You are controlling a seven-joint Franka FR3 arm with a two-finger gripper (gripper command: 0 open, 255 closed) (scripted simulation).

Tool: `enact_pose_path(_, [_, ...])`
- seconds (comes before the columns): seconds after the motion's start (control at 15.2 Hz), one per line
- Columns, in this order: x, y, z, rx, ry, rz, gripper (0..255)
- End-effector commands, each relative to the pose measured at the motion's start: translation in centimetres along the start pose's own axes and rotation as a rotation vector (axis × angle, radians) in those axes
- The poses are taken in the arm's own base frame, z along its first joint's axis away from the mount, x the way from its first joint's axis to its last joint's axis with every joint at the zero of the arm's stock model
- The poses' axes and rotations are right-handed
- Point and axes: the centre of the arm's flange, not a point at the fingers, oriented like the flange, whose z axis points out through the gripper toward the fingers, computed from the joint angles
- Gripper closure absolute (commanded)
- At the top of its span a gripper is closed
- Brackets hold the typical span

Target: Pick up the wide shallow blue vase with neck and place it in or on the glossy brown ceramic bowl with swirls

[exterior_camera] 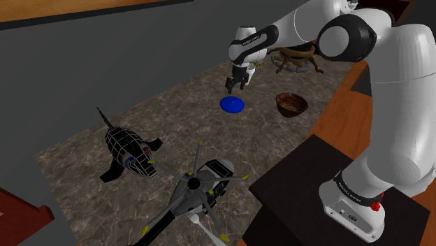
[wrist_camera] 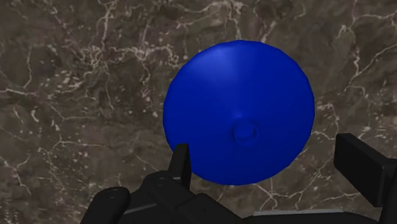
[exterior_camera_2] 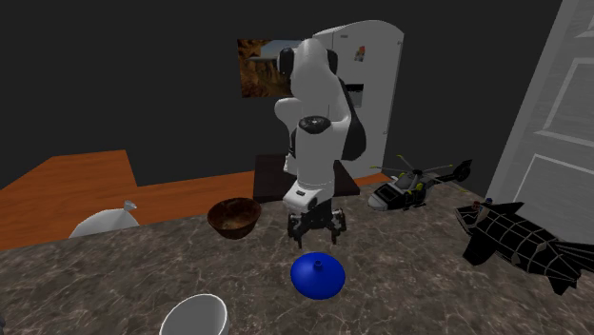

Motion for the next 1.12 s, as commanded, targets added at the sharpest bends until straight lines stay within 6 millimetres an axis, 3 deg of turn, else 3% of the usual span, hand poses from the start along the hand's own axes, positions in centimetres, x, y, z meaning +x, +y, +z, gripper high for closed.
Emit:
enact_pose_path(0.0, [0.9, 0.0, 1.6, 0.002, -0.006, -0.002, 0])
enact_pose_path(0.46, [0.9, 0.0, 5.1, 0.002, -0.006, -0.002, 0])
enact_pose_path(0.92, [0.9, 0.0, 5.1, 0.002, -0.006, -0.002, 0])
enact_pose_path(0.99, [0.9, 0.0, 5.1, 0.002, -0.006, -0.002, 255])
enact_pose_path(1.06, [0.9, 0.0, 5.1, 0.002, -0.006, -0.002, 255])
